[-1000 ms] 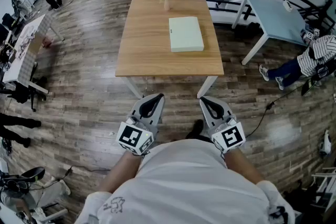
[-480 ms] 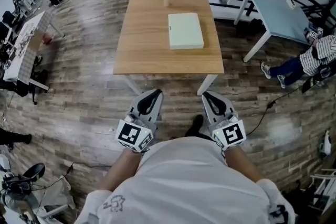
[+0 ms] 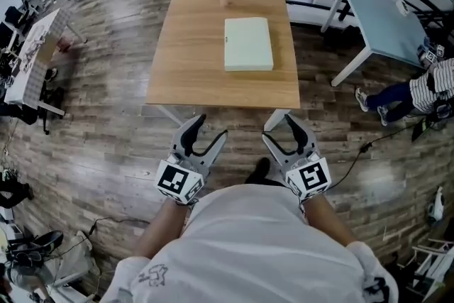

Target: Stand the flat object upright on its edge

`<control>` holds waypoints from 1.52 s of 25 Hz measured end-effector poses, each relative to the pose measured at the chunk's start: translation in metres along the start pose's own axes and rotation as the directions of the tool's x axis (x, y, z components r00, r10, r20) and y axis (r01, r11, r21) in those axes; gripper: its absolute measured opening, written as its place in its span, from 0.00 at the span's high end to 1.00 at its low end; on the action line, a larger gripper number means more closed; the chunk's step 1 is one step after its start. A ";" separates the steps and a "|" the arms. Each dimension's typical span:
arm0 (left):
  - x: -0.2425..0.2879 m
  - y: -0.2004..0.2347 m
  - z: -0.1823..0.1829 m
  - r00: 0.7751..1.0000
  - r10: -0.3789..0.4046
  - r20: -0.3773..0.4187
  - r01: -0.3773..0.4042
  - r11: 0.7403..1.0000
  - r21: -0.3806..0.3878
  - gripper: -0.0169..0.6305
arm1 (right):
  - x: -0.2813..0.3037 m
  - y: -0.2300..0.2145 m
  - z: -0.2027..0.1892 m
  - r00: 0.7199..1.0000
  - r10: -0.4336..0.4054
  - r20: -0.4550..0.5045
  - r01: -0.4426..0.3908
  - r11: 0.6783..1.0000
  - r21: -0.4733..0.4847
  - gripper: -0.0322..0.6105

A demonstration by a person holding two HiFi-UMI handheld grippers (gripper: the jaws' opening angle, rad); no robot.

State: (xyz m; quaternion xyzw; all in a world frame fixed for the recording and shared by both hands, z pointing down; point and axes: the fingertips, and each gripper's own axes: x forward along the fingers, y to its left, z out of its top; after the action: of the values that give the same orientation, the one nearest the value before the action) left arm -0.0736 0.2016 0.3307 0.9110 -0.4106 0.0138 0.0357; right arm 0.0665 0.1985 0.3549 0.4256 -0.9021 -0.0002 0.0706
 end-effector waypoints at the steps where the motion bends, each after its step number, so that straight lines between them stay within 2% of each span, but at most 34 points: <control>1: 0.009 0.002 -0.001 1.000 0.004 -0.003 -0.004 1.000 -0.008 0.59 | 0.003 -0.007 -0.002 1.000 0.007 -0.005 -0.007 1.000 0.002 0.46; 11: 0.098 0.009 0.000 0.999 0.025 -0.023 -0.025 1.000 -0.019 0.57 | 0.027 -0.089 -0.008 0.998 0.058 -0.007 -0.058 0.998 0.029 0.43; 17: 0.129 0.007 -0.002 0.999 0.046 -0.023 -0.047 0.999 -0.018 0.57 | 0.025 -0.124 -0.015 0.998 0.060 -0.002 -0.060 0.997 0.052 0.43; 22: 0.143 0.013 -0.011 0.998 0.037 -0.041 -0.039 0.998 -0.052 0.57 | 0.030 -0.136 -0.015 0.999 0.051 0.006 -0.051 0.996 0.069 0.44; 38: 0.180 0.080 -0.005 0.998 -0.053 -0.041 0.051 0.997 -0.052 0.57 | 0.097 -0.143 -0.005 1.000 -0.010 -0.022 0.012 0.994 0.106 0.43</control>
State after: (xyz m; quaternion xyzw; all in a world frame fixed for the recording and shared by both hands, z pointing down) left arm -0.0144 0.0151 0.3495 0.9198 -0.3860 0.0218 0.0678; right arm 0.1162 0.0328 0.3638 0.4339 -0.8976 0.0519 0.0574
